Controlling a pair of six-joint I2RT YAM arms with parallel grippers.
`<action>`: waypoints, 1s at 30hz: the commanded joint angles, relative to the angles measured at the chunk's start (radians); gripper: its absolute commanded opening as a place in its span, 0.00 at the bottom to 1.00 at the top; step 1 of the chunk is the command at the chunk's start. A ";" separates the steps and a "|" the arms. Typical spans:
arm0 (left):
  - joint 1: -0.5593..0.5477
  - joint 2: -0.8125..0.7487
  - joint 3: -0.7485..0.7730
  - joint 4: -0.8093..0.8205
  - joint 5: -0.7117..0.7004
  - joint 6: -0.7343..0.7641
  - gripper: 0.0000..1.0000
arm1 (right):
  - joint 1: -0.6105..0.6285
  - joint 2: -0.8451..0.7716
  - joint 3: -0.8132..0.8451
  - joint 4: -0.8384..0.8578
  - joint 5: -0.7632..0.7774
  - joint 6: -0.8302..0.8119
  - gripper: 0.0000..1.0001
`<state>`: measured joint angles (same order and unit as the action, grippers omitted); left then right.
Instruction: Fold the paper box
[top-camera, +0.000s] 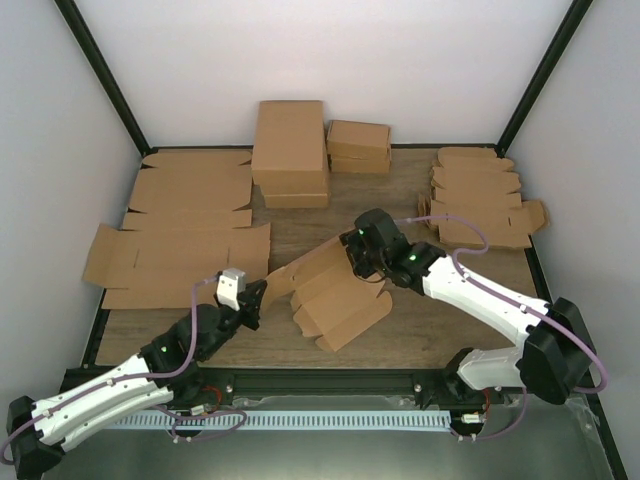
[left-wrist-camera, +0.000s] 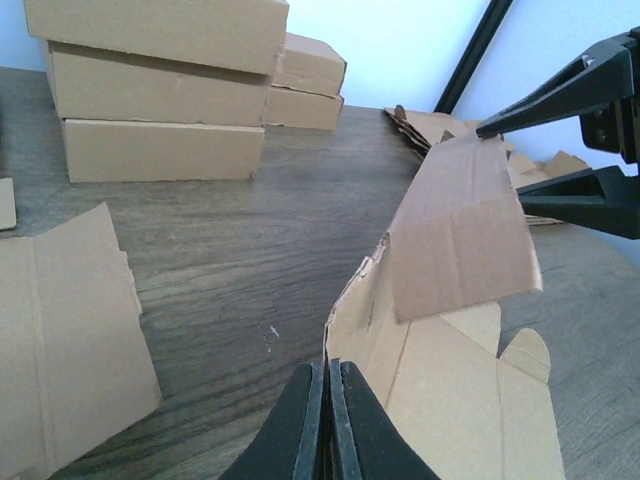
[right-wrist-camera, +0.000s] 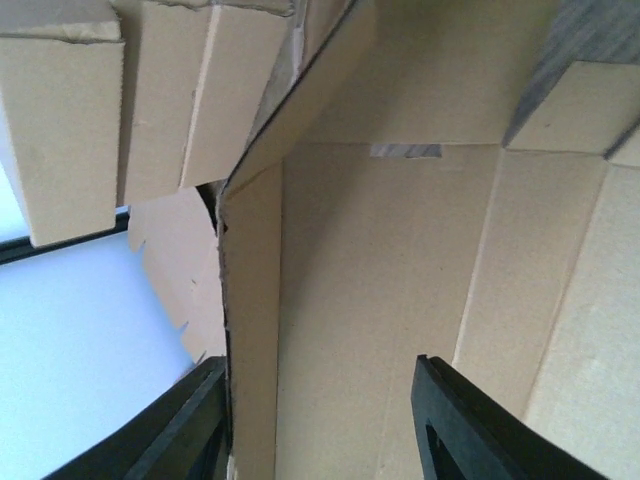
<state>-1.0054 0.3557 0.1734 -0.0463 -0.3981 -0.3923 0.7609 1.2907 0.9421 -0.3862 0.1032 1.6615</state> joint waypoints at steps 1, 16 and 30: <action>-0.003 -0.010 -0.010 0.024 0.016 0.002 0.04 | -0.014 -0.021 -0.016 0.104 -0.009 -0.059 0.53; -0.004 -0.003 -0.007 0.011 0.051 0.001 0.04 | -0.039 -0.019 -0.019 0.210 -0.017 -0.131 0.77; -0.003 0.001 -0.004 0.010 0.056 0.018 0.04 | -0.064 0.156 0.110 0.101 -0.121 -0.185 0.60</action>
<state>-1.0054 0.3576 0.1730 -0.0471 -0.3527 -0.3870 0.7033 1.4334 1.0058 -0.2562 0.0154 1.5047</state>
